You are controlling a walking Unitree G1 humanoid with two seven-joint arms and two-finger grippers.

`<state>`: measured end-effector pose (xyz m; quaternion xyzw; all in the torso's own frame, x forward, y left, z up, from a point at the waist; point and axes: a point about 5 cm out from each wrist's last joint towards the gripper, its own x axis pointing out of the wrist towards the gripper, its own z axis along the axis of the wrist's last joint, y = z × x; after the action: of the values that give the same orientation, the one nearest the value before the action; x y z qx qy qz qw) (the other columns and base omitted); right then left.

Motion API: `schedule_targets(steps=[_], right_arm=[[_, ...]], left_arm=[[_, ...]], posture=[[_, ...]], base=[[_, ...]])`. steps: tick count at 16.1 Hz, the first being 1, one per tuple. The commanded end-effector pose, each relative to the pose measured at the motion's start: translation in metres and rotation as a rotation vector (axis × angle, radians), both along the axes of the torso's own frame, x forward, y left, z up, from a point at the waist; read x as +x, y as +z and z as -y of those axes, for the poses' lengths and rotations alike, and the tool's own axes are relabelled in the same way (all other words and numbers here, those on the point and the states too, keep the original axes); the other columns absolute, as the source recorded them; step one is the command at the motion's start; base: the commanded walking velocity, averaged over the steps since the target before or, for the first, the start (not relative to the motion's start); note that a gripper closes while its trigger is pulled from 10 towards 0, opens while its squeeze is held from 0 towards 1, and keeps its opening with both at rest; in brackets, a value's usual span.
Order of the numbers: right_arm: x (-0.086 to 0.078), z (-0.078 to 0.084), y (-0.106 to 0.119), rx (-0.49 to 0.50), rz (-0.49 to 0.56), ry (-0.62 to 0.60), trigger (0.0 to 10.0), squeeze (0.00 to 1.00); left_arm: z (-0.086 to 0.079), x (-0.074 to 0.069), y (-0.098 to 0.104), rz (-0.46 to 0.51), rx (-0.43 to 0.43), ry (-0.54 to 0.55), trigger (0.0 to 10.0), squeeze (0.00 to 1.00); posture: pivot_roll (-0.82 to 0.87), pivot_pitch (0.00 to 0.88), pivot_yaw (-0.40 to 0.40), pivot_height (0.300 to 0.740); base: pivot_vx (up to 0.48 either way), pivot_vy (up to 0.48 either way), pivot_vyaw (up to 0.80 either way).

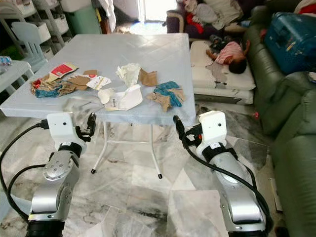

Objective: Picking trash to rubbish bin

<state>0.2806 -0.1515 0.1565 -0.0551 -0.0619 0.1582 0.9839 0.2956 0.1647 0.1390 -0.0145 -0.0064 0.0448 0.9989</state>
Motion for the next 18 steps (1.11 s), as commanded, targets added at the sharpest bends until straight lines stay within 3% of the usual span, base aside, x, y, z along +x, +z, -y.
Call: schedule_targets(steps=[1, 18], right_arm=[[-0.002, -0.001, 0.003, -0.017, 0.020, 0.015, 10.0, 0.00], [-0.007, -0.014, -0.001, -0.035, 0.003, 0.115, 10.0, 0.00]], left_arm=[[0.001, 0.000, 0.001, 0.005, -0.005, -0.011, 10.0, 0.00], [0.000, 0.000, -0.004, -0.021, 0.003, 0.009, 10.0, 0.00]], posture=[[-0.06, 0.000, 0.014, 0.740], [-0.05, 0.000, 0.009, 0.740]], base=[[0.386, 0.000, 0.00], [0.347, 0.000, 0.00]])
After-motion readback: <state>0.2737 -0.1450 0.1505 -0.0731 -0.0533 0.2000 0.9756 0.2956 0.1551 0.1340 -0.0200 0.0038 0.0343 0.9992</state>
